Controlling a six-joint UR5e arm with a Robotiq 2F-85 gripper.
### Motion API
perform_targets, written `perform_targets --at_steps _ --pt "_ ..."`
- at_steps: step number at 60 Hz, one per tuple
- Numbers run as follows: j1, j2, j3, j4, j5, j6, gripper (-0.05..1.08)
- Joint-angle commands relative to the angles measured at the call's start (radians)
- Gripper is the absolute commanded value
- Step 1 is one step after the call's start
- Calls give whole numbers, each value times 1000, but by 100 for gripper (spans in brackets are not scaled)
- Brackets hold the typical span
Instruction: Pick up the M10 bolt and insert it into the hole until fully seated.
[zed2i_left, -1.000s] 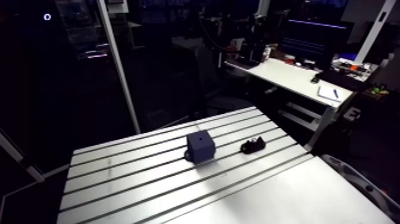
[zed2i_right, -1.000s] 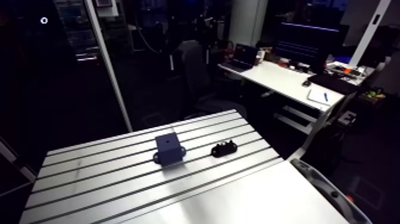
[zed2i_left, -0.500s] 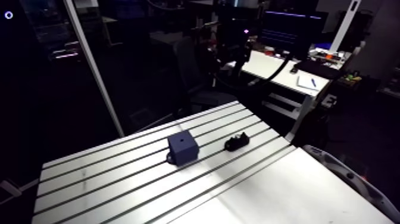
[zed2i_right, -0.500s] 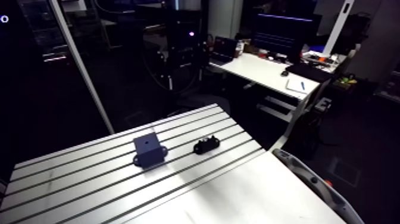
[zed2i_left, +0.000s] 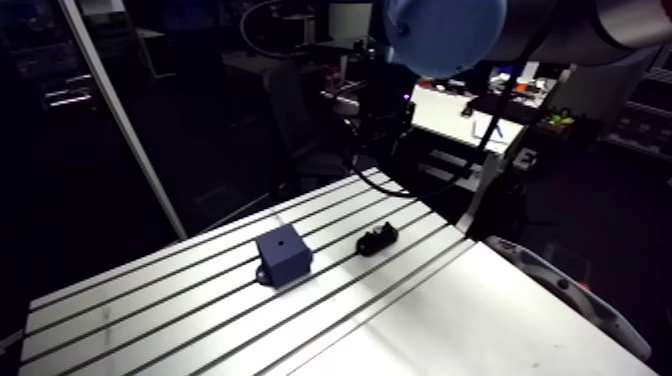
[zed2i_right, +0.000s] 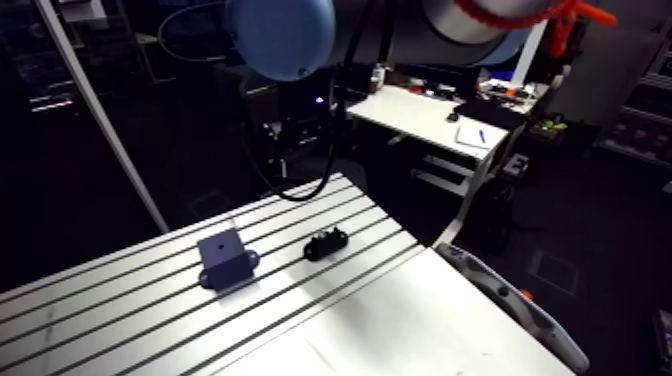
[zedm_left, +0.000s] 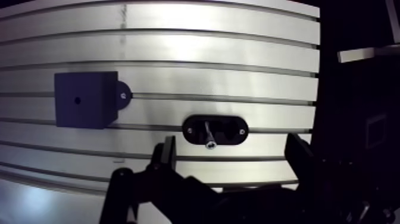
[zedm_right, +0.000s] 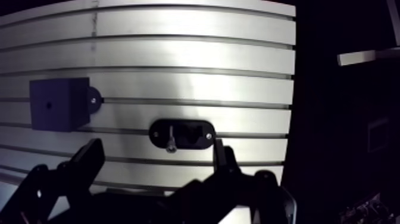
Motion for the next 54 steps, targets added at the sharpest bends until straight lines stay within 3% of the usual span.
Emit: perform_targets --at_steps 1,14,35,54 --pt "-27 18 37 -30 14 -21 1" --pt "-33 24 53 -51 23 -24 2" --pt "-33 61 99 -101 23 -19 28" --pt "-45 64 125 -108 21 -18 38"
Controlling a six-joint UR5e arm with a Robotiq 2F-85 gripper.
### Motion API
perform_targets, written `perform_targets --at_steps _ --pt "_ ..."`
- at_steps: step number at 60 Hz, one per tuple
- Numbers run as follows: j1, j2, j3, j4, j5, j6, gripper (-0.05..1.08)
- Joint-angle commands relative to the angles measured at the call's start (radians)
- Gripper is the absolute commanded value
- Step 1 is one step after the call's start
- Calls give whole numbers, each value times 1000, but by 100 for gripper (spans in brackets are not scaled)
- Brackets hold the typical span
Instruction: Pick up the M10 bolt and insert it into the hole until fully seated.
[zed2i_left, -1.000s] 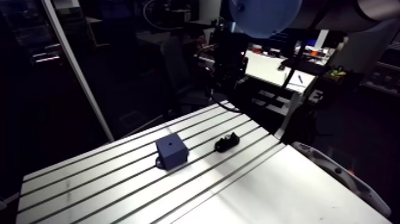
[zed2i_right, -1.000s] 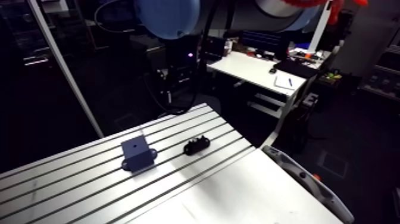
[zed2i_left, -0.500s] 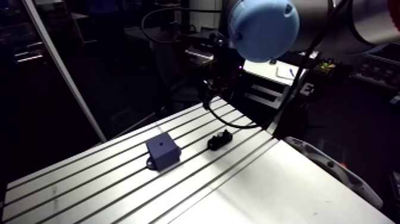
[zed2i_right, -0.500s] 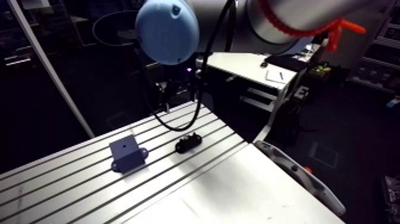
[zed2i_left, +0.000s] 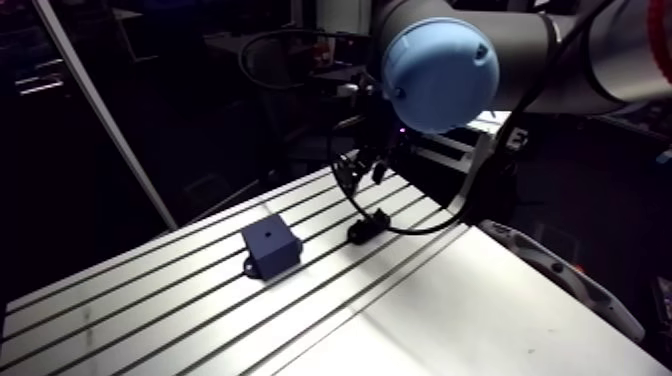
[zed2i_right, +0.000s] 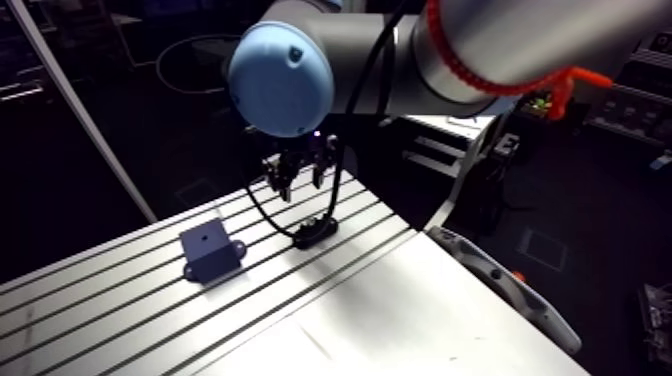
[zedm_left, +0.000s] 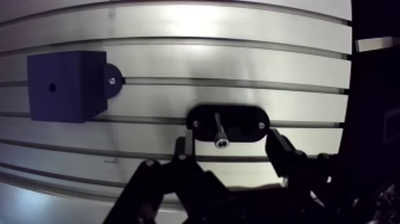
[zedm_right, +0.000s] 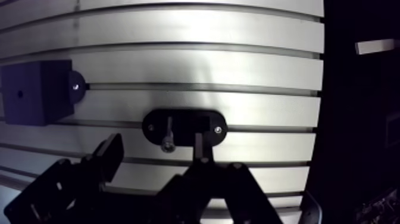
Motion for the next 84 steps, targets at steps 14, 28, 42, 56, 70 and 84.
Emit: perform_targets --at_steps 14,28,42,56,70,84 --pt "-11 14 46 -74 2 -5 42" --pt "-12 18 55 -76 1 -4 45" --pt "-12 31 57 -82 1 -2 49" --pt "-12 33 64 -84 -1 -2 49" --pt "-12 39 65 -84 -2 -2 49" --pt "-18 48 65 -85 -2 -2 50"
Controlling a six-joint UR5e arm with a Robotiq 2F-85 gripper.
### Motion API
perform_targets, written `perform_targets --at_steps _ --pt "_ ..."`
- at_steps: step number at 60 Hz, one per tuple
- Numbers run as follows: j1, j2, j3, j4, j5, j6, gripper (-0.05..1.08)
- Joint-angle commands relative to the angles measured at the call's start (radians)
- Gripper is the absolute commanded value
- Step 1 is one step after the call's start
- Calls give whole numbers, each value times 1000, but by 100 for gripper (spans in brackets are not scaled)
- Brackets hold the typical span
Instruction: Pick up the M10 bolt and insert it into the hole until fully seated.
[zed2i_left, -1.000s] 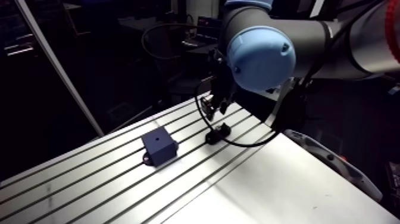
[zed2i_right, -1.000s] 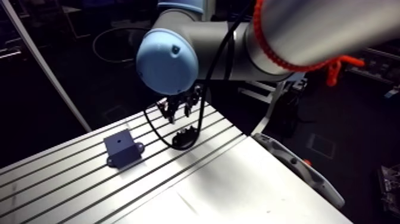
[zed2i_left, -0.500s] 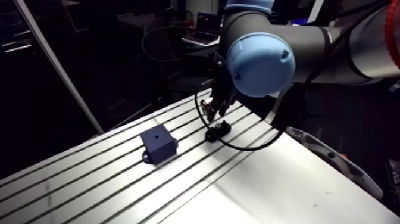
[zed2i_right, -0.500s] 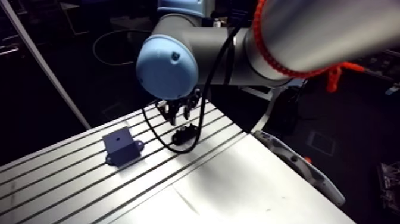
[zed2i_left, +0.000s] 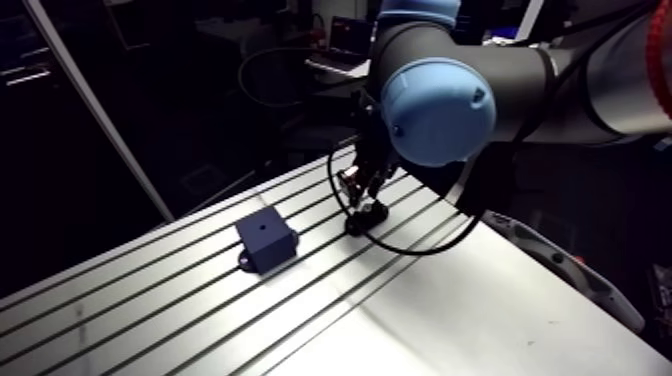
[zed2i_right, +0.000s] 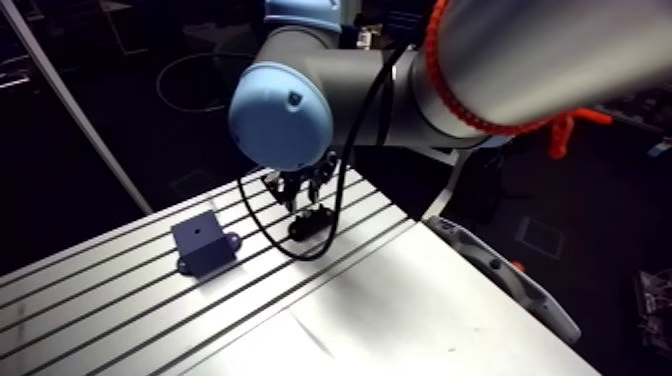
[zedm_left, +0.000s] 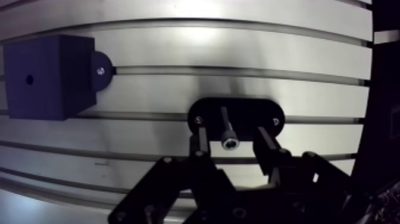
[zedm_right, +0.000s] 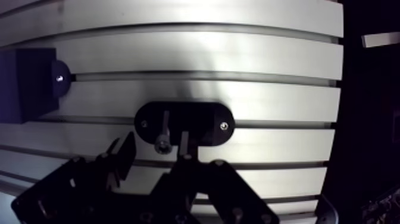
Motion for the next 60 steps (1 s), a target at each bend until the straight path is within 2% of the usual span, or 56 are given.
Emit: perform_targets --at_steps 1,32,60 --pt "-5 8 0 -1 0 0 50" --pt "-6 24 0 -1 0 3 50" --pt "-6 28 8 -3 0 6 58"
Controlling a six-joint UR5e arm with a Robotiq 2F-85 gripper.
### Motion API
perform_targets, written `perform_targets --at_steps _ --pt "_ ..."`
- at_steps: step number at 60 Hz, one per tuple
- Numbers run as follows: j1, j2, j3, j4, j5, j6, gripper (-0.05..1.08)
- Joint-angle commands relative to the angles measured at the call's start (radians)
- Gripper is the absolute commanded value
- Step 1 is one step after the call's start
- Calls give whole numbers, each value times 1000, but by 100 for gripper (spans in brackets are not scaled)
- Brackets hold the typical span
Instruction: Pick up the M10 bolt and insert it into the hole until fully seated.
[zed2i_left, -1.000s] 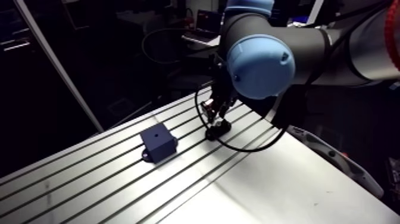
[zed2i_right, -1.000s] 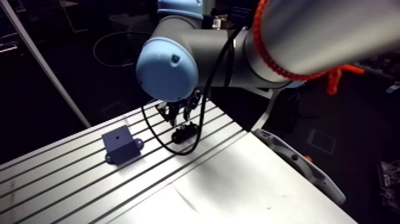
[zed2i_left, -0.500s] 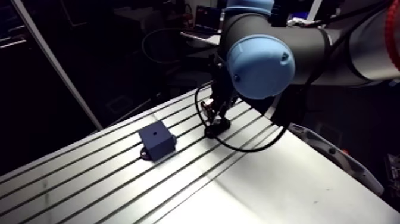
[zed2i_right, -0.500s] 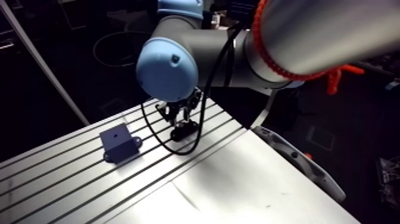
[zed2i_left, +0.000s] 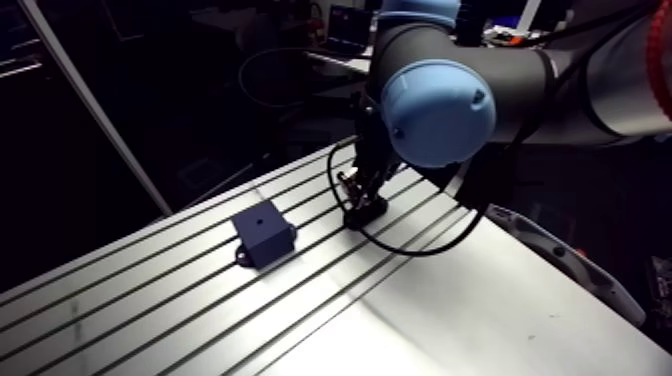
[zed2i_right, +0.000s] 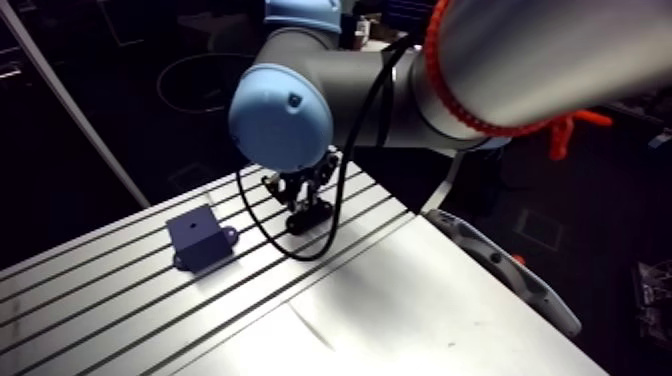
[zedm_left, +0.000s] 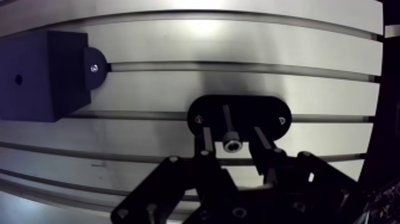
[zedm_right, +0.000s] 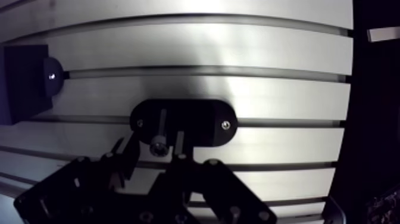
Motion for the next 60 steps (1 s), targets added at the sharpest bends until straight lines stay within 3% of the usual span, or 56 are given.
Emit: perform_targets --at_steps 1,50,60 --pt "0 1 5 -1 0 1 58" --pt "1 15 6 -47 -6 1 63" --pt "3 13 8 -47 1 1 63"
